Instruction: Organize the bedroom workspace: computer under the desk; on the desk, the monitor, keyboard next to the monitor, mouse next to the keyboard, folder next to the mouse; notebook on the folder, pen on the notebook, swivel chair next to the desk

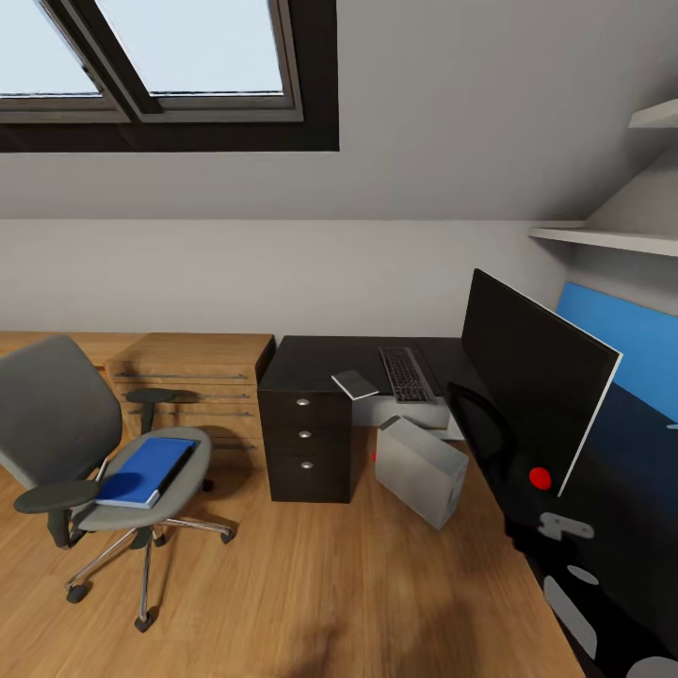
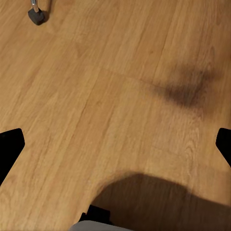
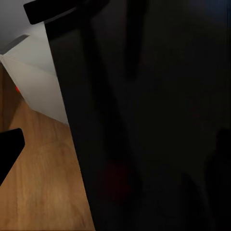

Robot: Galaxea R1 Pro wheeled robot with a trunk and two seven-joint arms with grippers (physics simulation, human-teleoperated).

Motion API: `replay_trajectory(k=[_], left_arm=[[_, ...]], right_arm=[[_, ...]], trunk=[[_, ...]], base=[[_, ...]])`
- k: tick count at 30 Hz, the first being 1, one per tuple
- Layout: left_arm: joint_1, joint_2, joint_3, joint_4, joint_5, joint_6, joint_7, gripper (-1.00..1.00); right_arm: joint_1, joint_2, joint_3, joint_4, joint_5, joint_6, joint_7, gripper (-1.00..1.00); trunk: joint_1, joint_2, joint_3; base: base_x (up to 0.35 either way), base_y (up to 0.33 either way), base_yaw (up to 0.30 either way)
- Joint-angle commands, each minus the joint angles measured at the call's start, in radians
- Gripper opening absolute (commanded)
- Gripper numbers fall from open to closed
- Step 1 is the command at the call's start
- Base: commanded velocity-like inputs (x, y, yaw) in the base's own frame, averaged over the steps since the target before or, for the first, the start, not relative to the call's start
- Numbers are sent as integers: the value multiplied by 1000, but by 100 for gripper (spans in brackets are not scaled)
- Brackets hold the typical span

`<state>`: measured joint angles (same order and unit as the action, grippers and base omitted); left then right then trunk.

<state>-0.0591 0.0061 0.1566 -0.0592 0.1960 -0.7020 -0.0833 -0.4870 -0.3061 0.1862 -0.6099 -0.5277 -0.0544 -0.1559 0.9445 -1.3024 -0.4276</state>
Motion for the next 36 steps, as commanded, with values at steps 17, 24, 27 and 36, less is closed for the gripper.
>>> replay_trajectory(k=[17, 24, 27, 36], left_arm=[[-1, 0, 3, 1, 8, -2, -9, 100], [-1, 0, 3, 1, 8, -2, -9, 100], [-1, 0, 3, 1, 8, -2, -9, 100], [-1, -1, 3, 1, 8, -2, -9, 100]], right_arm=[[-1, -25, 7, -1, -9, -5, -8, 100], [-1, -33, 7, -1, -9, -8, -10, 100], [-1, -36, 7, -1, -9, -8, -11, 100], [-1, -53, 7, 0, -9, -9, -13, 100]], trunk=[[0, -1, -1], [0, -1, -1], [0, -1, -1], [0, -1, -1]], base=[[0, 0, 0], [0, 0, 0], [0, 0, 0], [0, 0, 0]])
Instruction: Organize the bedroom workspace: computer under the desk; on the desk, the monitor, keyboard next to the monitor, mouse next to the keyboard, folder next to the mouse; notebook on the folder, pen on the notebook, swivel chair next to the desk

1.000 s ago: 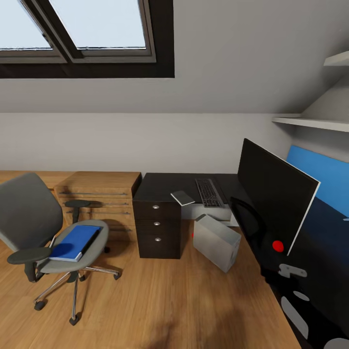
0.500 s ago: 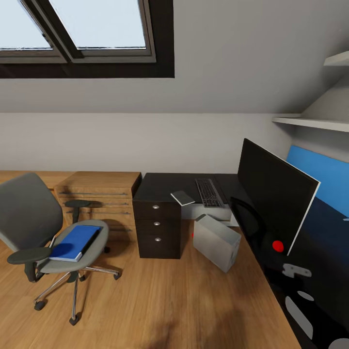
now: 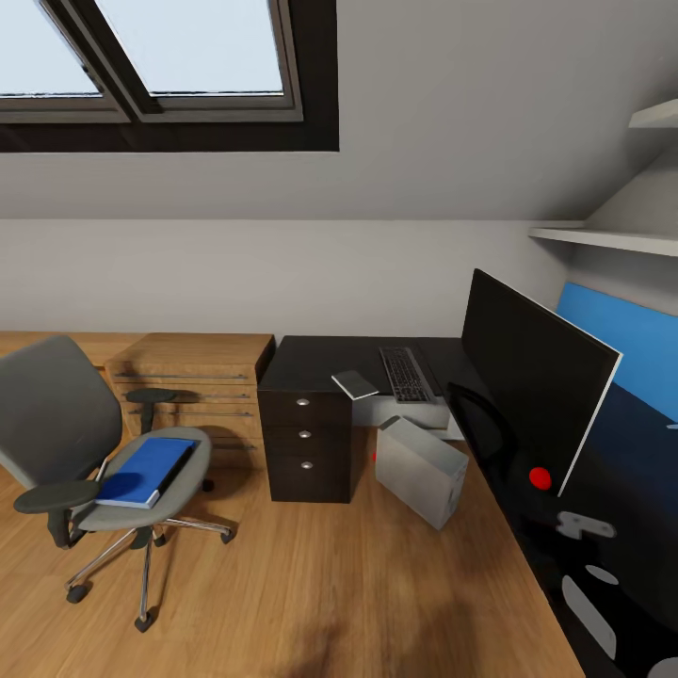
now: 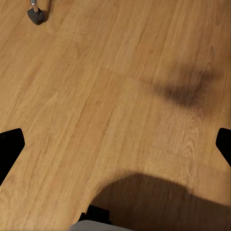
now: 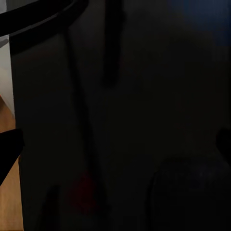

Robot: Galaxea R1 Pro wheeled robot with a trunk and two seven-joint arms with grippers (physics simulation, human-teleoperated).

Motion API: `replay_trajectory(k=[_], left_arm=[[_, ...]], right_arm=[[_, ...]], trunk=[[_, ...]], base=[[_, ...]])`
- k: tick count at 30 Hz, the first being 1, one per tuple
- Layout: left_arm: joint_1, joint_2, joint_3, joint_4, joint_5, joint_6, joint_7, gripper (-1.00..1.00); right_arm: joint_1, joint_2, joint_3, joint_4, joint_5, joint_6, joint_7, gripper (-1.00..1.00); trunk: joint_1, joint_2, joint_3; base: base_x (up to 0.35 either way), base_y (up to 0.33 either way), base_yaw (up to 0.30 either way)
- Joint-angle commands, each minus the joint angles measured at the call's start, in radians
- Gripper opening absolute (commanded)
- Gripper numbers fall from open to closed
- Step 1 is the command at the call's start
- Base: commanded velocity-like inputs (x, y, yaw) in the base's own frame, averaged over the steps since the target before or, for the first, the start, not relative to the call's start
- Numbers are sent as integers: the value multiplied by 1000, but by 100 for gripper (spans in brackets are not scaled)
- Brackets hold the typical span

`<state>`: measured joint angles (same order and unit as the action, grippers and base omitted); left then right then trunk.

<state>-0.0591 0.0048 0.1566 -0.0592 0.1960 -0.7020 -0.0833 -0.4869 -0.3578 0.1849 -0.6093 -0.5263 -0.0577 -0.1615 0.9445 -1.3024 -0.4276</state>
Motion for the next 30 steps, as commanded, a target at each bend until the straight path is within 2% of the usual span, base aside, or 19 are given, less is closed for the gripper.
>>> replay_trajectory(k=[1, 9, 16, 23, 30], left_arm=[[-1, 0, 3, 1, 8, -2, -9, 100], [-1, 1, 3, 1, 8, -2, -9, 100], [-1, 1, 3, 1, 8, -3, -9, 100], [-1, 1, 3, 1, 8, -4, -9, 100], [-1, 1, 3, 1, 8, -4, -9, 100]], right_arm=[[-1, -6, 8, 0, -11, -5, -7, 100], [-1, -22, 8, 20, -13, -5, -6, 100], [-1, -24, 7, 88, -15, -15, -3, 100], [-1, -23, 7, 149, -15, -69, -1, 100], [-1, -23, 8, 166, -15, -82, 0, 100]], trunk=[[0, -1, -1], [0, -1, -1], [0, -1, -1], [0, -1, -1], [0, -1, -1]], base=[[0, 0, 0], [0, 0, 0], [0, 0, 0], [0, 0, 0], [0, 0, 0]])
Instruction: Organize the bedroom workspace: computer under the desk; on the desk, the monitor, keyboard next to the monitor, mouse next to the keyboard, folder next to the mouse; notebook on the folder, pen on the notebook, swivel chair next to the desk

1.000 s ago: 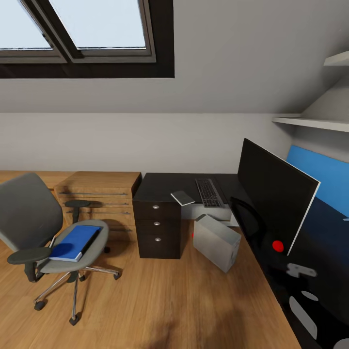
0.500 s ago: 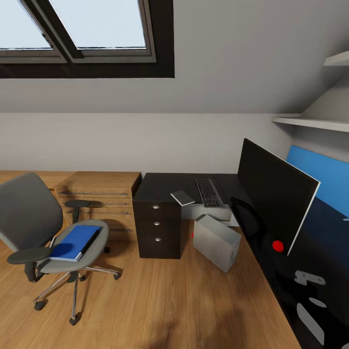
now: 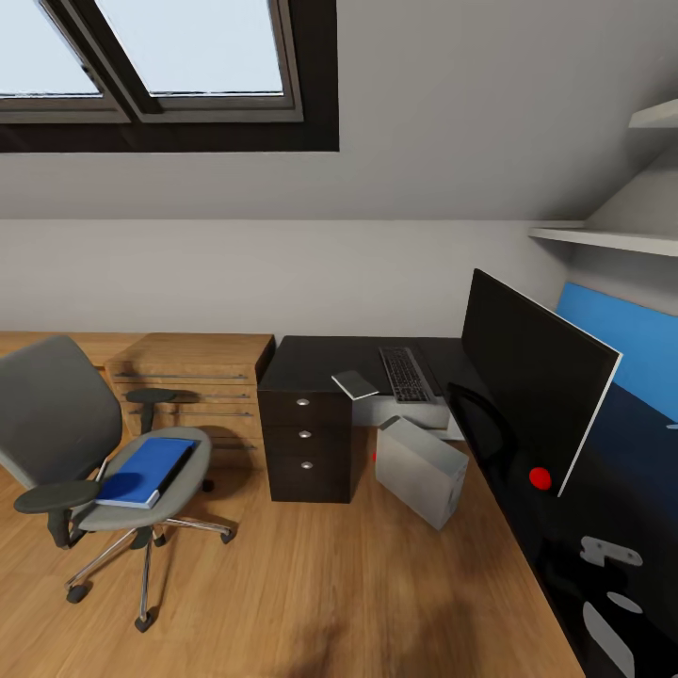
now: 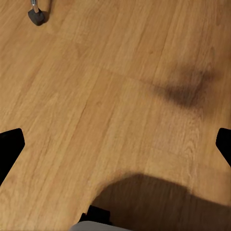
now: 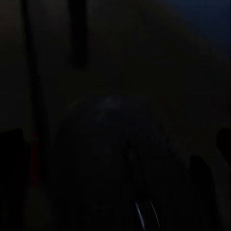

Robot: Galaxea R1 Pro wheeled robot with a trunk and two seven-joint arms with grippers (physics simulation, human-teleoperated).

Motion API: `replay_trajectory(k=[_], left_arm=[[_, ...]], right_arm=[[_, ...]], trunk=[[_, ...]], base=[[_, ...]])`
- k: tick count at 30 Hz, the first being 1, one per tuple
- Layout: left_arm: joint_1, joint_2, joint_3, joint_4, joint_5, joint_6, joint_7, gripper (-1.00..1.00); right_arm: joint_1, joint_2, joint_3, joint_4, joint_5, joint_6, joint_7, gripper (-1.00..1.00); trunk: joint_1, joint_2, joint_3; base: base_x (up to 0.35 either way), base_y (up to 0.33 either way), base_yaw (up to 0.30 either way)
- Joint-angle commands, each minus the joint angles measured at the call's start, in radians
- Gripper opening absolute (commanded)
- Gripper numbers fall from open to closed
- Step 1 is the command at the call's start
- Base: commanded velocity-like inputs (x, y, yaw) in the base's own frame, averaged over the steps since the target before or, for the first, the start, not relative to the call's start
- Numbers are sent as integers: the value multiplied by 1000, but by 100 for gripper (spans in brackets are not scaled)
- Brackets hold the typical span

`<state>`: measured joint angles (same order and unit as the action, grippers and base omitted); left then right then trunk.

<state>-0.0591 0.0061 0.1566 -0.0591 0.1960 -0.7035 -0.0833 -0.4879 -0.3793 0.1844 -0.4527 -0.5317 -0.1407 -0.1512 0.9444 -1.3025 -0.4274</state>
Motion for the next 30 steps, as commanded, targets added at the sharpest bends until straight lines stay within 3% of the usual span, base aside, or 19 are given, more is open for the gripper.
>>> replay_trajectory(k=[1, 12, 13, 30], left_arm=[[-1, 0, 3, 1, 8, -2, -9, 100], [-1, 0, 3, 1, 8, -2, -9, 100], [-1, 0, 3, 1, 8, -2, -9, 100], [-1, 0, 3, 1, 8, -3, -9, 100]], right_arm=[[0, -1, 9, 11, -10, 1, -10, 100], [0, 3, 10, 44, -10, -2, -9, 100], [0, 3, 10, 44, -10, -2, -9, -100], [0, 4, 10, 49, -11, -30, -10, -100]], trunk=[[0, -1, -1], [0, -1, -1], [0, -1, -1], [0, -1, -1]], base=[[0, 0, 0], [0, 0, 0], [0, 0, 0], [0, 0, 0]])
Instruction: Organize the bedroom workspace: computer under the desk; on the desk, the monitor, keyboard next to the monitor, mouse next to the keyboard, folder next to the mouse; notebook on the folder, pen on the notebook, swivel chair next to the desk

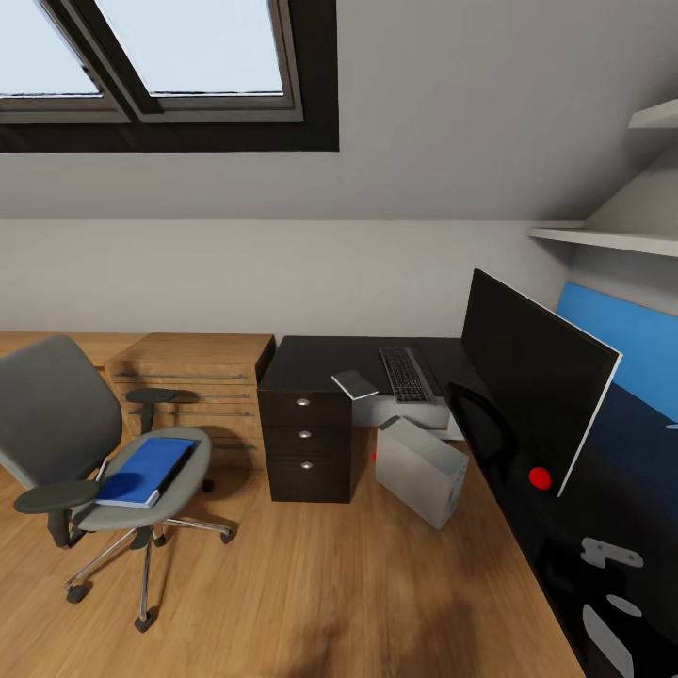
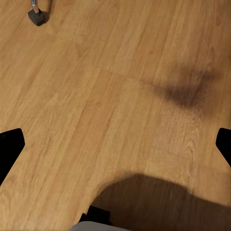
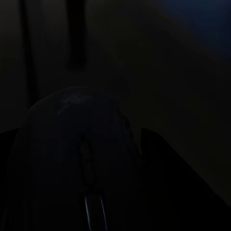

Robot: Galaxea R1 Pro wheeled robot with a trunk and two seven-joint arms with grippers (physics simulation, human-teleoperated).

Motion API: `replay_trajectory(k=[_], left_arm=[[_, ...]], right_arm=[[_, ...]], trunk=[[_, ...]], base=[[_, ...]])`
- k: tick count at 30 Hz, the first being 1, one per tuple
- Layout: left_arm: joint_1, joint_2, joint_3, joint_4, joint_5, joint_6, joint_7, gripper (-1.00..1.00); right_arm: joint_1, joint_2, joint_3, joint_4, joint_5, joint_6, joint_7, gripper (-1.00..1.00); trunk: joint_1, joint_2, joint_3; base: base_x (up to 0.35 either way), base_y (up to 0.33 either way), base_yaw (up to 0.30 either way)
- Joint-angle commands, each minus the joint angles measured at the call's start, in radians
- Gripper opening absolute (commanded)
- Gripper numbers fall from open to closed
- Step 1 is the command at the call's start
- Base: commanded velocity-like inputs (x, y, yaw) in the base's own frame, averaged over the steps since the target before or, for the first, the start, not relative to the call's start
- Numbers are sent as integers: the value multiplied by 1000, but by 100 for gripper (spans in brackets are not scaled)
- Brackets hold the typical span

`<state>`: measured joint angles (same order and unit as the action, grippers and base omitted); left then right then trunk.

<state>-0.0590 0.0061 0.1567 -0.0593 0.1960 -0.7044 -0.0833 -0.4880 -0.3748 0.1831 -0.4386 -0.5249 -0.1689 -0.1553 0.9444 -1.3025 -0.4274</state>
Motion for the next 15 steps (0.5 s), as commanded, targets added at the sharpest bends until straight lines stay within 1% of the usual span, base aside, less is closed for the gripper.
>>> replay_trajectory(k=[1, 9, 15], left_arm=[[-1, 0, 3, 1, 8, -2, -9, 100], [-1, 0, 3, 1, 8, -20, -9, 100], [-1, 0, 3, 1, 8, -25, -9, 100]], right_arm=[[0, -1, 11, 35, -18, -2, -6, -100], [0, -1, 10, 35, -18, -3, -5, -100], [0, -2, 10, 35, -18, -3, -5, -100]], trunk=[[0, 0, -1], [0, 0, -1], [-23, 42, 18]], base=[[0, 0, 0], [0, 0, 0], [0, 0, 0]])
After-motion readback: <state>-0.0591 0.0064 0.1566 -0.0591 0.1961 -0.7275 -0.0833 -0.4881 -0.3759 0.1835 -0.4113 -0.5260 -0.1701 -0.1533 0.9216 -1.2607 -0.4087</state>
